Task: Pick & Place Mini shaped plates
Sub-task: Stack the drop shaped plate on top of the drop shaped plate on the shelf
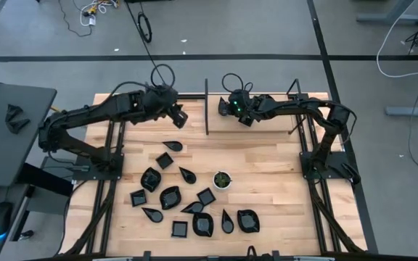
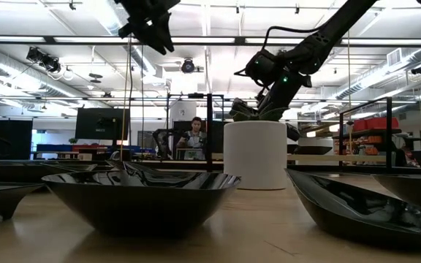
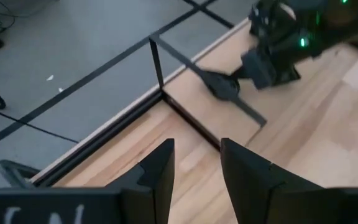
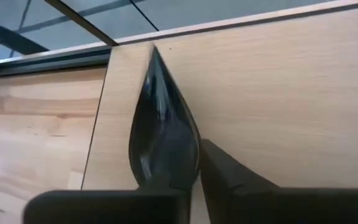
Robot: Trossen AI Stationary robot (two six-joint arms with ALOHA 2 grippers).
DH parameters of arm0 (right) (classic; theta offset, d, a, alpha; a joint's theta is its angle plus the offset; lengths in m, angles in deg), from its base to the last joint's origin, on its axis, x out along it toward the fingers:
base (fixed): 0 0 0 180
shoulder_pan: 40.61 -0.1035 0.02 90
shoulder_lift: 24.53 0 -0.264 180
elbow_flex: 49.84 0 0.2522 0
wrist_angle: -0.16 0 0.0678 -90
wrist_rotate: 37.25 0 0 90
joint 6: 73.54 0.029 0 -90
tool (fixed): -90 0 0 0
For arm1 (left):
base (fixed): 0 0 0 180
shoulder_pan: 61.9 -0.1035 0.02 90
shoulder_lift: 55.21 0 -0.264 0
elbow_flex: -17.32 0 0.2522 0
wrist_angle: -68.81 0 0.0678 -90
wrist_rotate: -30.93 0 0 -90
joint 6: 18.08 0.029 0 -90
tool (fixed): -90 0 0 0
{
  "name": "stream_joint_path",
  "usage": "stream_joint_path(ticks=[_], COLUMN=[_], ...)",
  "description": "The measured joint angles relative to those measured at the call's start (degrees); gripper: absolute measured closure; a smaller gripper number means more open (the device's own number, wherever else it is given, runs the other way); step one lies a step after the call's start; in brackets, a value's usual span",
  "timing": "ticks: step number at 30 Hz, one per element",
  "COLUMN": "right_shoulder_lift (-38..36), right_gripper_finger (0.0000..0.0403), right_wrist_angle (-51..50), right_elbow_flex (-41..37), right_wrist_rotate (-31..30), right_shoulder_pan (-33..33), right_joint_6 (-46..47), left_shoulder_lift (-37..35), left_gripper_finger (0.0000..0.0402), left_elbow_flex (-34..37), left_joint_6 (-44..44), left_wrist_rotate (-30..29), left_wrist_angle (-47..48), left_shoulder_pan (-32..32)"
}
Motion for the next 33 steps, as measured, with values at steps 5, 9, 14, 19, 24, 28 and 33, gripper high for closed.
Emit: stream_joint_path(ticks=[5, 9, 14, 19, 24, 28, 33], right_shoulder_lift=[0.0, -0.25, -1.11, -1.11, -1.11, 0.16, 2.58], right_gripper_finger=[0.0323, 0.0302, 0.0326, 0.0391, 0.039, 0.0399, 0.0397], right_wrist_angle=[-0.1, 2.05, 1.09, 1.53, 8.38, 9.68, 9.21], right_elbow_flex=[0.0, 0.0, 0.0, -0.02, -0.02, 0.0, 0.0], right_wrist_rotate=[0.5, 8.05, 12.49, 14.09, 22.59, 22.35, 21.65], right_shoulder_pan=[0.0, 0.77, 1.73, 2.05, 1.98, 2.0, 2.51], right_joint_6=[-1.53, -7.91, -10.95, -13.51, -18.21, -17.3, -16.43], left_shoulder_lift=[-0.02, 0.0, 0.0, 0.01, 0.01, 0.34, 0.38], left_gripper_finger=[0.0266, 0.0266, 0.0266, 0.0266, 0.0266, 0.0266, 0.0266], left_elbow_flex=[0.0, 0.0, 0.0, 0.0, 0.0, -0.02, -0.02], left_joint_6=[2.41, 3.62, 4.38, 6.73, 6.86, 6.92, 6.62], left_wrist_rotate=[0.04, 0.02, 0.0, -0.08, -0.2, -0.15, -0.06], left_wrist_angle=[-3.65, -3.67, -3.44, -3.49, -3.69, -4.27, -4.33], left_shoulder_pan=[-2.25, -3.55, -3.7, -3.68, -3.68, -3.68, -3.68])
